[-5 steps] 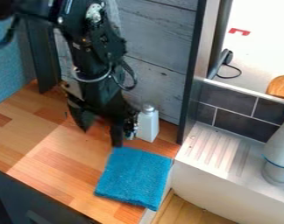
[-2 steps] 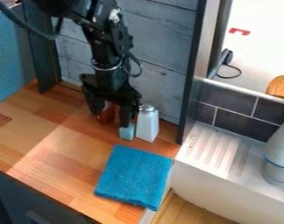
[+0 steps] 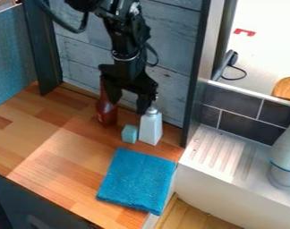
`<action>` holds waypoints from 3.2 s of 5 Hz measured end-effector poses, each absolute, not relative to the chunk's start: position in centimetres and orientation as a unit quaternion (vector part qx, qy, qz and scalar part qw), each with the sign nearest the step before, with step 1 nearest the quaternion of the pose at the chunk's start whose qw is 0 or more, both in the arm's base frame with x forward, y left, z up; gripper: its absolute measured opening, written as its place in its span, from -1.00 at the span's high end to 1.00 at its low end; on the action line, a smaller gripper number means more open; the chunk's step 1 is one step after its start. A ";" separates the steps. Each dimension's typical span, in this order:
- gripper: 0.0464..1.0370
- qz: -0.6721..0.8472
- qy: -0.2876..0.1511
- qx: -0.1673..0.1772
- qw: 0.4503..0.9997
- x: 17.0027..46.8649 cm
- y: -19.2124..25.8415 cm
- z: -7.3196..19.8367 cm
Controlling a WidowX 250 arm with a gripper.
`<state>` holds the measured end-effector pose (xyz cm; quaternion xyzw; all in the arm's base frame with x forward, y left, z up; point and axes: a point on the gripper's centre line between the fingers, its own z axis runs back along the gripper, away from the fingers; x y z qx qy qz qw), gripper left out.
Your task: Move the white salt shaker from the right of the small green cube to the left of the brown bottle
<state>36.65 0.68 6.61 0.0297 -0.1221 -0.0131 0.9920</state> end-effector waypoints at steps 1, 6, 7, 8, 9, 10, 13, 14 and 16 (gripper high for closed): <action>-0.93 -0.013 -0.127 0.019 0.992 37.9 0.3 6.8; -0.39 -0.057 -0.099 0.051 0.992 39.3 -2.6 3.9; 0.05 -0.053 -0.094 0.051 0.993 38.9 -2.5 3.3; 0.09 -0.051 -0.093 0.044 0.993 38.5 -2.7 3.1; 0.09 -0.057 -0.086 0.013 0.995 37.6 -3.4 4.5; 0.09 -0.040 -0.139 -0.012 0.989 36.3 -2.9 10.8; 0.09 0.118 -0.215 0.003 0.969 28.4 7.0 20.9; 0.09 0.137 -0.206 0.027 0.968 29.2 10.4 18.1; 0.09 0.140 -0.143 0.056 0.978 31.0 14.8 10.4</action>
